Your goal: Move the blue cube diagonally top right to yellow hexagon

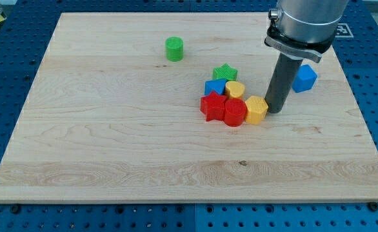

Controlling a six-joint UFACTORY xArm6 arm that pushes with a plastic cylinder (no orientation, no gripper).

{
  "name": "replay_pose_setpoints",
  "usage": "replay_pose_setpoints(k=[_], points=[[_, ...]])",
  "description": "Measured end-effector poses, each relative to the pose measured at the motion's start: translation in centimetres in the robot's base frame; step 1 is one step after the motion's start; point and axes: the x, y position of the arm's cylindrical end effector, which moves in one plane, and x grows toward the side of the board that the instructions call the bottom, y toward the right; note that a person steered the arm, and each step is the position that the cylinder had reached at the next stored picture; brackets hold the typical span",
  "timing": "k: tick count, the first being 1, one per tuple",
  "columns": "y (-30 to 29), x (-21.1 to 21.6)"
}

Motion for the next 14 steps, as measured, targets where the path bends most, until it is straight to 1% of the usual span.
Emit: replay_pose_setpoints(k=[1, 3, 4, 5, 6, 7, 8, 9, 10, 12, 13, 14], points=[[1.7, -1.0], [13.7, -1.1], [16.4, -3.3], [15.5, -7.0], [12.8, -9.6], [10.2, -9.6], [8.0, -7.7], [6.3, -4.5], [5.8, -2.8], [4.9, -8.4], [2.7, -8.4], [2.5, -7.3]])
